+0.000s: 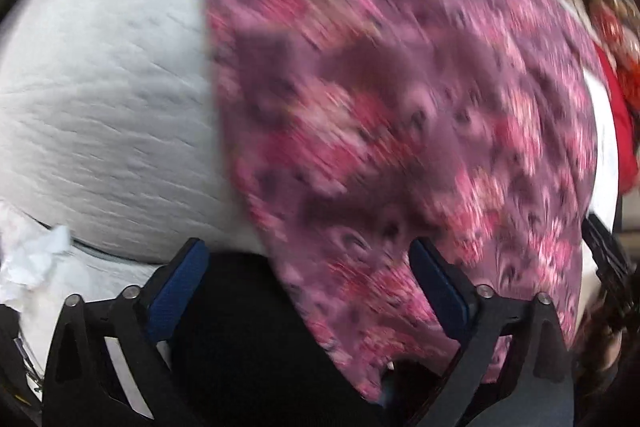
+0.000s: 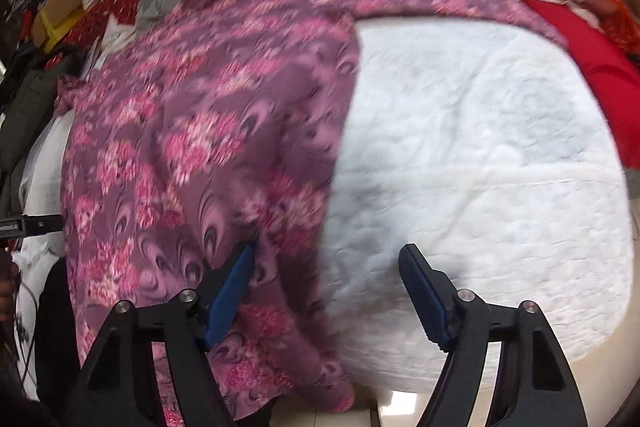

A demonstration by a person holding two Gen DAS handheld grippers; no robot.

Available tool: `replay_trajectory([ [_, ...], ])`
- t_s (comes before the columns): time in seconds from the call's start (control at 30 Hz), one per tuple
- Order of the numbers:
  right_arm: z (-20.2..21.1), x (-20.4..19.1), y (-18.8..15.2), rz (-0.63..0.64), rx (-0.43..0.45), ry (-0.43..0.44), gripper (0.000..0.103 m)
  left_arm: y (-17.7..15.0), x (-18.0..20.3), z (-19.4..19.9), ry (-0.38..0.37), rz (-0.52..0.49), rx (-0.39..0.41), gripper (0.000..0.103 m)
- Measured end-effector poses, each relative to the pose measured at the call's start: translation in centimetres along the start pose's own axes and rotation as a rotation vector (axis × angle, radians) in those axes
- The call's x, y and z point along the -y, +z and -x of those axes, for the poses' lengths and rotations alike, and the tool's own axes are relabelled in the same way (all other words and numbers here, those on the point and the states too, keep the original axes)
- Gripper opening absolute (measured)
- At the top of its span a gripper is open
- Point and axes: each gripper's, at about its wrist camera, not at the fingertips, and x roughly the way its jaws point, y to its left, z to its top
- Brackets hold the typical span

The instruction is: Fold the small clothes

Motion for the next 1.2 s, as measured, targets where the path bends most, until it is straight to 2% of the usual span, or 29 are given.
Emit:
replay_trajectory([
  [0.13, -0.4, -0.8, -0.7, 0.054, -0.016, -0.008, 0.072, -0.6, 0.7, -2.1, -0.051, 0.015, -0.109, 0.098],
  [0.2, -0.1, -0.8, -1.1, 0.064, -0.017, 0.005, 0.07, -0.5, 0.8, -2.6, -0.04, 0.011, -0.098, 0.098],
  [0.23, -0.2, -0.8, -1.4, 0.072, -0.019, 0.007, 0.066, -0.5, 0.8, -2.8, -0.043, 0.013, -0.096, 0.095],
  [0.27, -0.2, -0.9, -1.7, 0.083, -0.021, 0.002, 0.055, -0.2, 0.9, -3.0, -0.059, 0.02, -0.092, 0.072],
  [0.3, -0.3, -1.1, -2.0, 0.104, -0.022, -0.005, 0.048, 0.0, 0.8, -3.2, -0.105, 0.026, -0.104, 0.026],
  [0.33, -0.4, -1.2, -2.1, 0.119, -0.022, -0.009, 0.024, 0.3, 0.7, -3.4, -0.131, 0.033, -0.124, 0.006],
  [0.37, -0.4, -1.3, -2.2, 0.129, -0.031, 0.033, 0.007, 0.6, 0.3, -3.5, -0.147, 0.045, -0.133, 0.003],
  [0.4, -0.4, -1.3, -2.1, 0.121, -0.042, 0.06, 0.007, 0.6, 0.0, -3.2, -0.156, 0.05, -0.118, 0.003],
  [0.5, 0.7, -0.9, -2.0, 0.091, -0.014, 0.073, 0.007, 0.5, -1.6, -0.5, -0.176, 0.067, -0.029, 0.003],
  [0.57, 2.5, 0.2, -1.6, 0.039, 0.029, 0.103, 0.007, 0.4, -3.7, 2.4, -0.226, 0.113, 0.028, 0.003],
  [0.67, 6.4, 2.7, -0.9, -0.054, 0.111, 0.169, 0.006, 0.1, -6.5, 6.8, -0.346, 0.18, 0.071, 0.003],
  [0.7, 7.6, 3.4, -0.6, -0.079, 0.135, 0.189, 0.006, -0.1, -6.8, 7.7, -0.36, 0.182, 0.083, 0.003],
  [0.73, 8.4, 3.8, -0.4, -0.098, 0.152, 0.207, 0.005, -0.3, -7.1, 8.8, -0.344, 0.175, 0.095, 0.003],
  [0.77, 9.2, 4.3, -0.1, -0.117, 0.166, 0.225, 0.0, -1.1, -7.0, 9.2, -0.314, 0.163, 0.106, 0.003],
  [0.83, 10.5, 5.2, 0.3, -0.175, 0.195, 0.269, 0.0, -1.2, -7.0, 9.7, -0.274, 0.137, 0.114, 0.003],
  [0.9, 10.4, 5.7, 0.6, -0.231, 0.211, 0.309, 0.0, -1.7, -7.8, 8.7, -0.224, 0.135, 0.085, 0.004],
  [1.0, 8.5, 6.3, 0.8, -0.281, 0.164, 0.274, 0.0, -2.0, -8.9, 5.5, -0.186, 0.158, 0.009, 0.004],
  [1.03, 8.0, 6.8, 0.2, -0.3, 0.133, 0.27, 0.007, -2.1, -9.2, 4.7, -0.2, 0.172, 0.009, 0.004],
  [1.1, 6.1, 7.0, -0.6, -0.329, 0.052, 0.262, 0.008, -2.9, -9.8, 5.0, -0.23, 0.187, 0.029, 0.007],
  [1.13, 5.3, 7.0, -0.9, -0.325, 0.027, 0.259, 0.013, -3.1, -10.0, 4.9, -0.242, 0.191, 0.035, 0.008],
  [1.2, 3.7, 7.0, -2.0, -0.301, -0.015, 0.228, 0.032, -3.6, -10.4, 4.8, -0.278, 0.187, 0.032, 0.027],
])
